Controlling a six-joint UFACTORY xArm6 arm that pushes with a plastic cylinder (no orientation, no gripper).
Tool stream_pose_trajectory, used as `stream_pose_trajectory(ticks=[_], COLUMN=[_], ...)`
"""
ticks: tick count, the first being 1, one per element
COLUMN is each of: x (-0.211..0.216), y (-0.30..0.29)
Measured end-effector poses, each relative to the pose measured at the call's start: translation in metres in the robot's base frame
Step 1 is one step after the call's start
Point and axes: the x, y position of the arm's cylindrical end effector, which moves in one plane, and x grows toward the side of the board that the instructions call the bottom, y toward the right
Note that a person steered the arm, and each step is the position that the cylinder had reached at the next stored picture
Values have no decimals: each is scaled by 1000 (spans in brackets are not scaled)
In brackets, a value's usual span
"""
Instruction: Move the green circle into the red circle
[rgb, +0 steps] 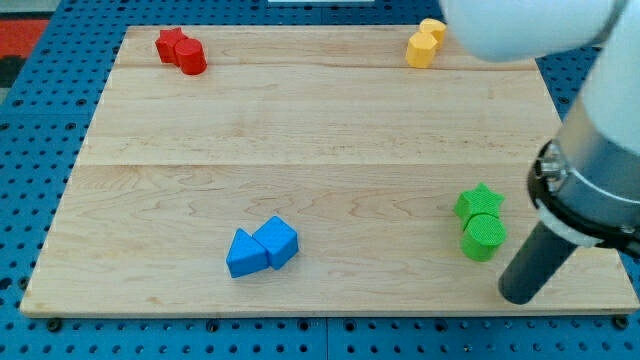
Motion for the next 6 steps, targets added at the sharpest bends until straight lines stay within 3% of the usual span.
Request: stream_pose_trajectory(ticks=[3,5,6], x=[-71,-122,-90], y=[-16,-79,-75])
